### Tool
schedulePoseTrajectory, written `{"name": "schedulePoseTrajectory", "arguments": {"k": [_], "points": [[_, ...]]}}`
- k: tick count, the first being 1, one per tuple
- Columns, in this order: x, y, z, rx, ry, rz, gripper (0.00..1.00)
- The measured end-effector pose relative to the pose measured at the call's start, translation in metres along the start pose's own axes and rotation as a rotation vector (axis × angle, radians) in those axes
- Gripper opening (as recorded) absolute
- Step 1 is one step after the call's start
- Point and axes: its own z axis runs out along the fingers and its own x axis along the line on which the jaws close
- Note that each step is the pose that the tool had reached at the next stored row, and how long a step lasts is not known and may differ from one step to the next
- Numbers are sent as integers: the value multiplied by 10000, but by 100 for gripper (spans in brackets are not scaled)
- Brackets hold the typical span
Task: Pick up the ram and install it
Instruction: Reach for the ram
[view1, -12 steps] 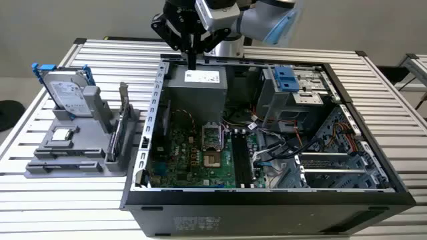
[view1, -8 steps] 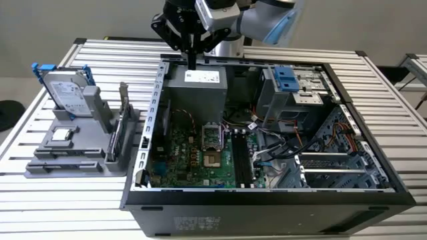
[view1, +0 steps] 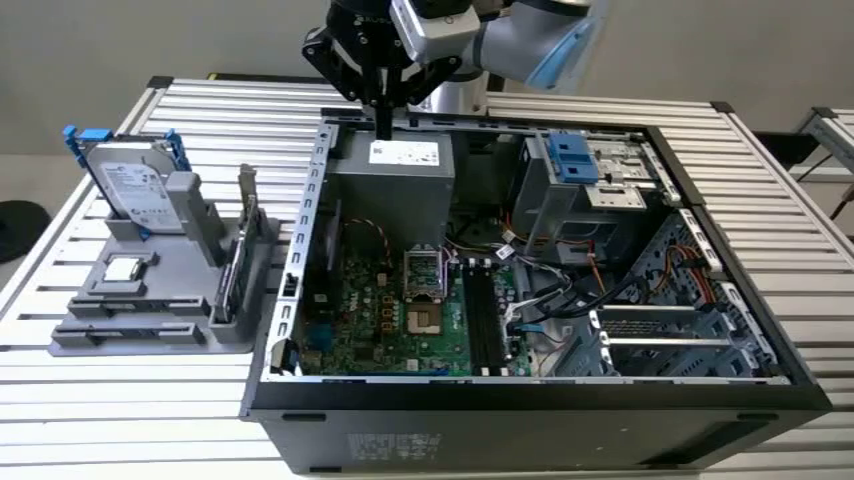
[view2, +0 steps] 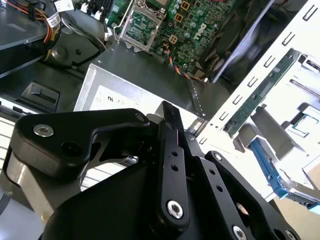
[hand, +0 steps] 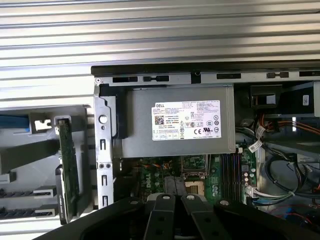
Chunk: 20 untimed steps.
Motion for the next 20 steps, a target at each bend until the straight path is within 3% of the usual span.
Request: {"name": "schedulePoseTrajectory", "arguments": {"k": [4,20], "points": [[25,-2,0,-2,-2,1,0],[260,-18,-6,0,0,1,0]]}}
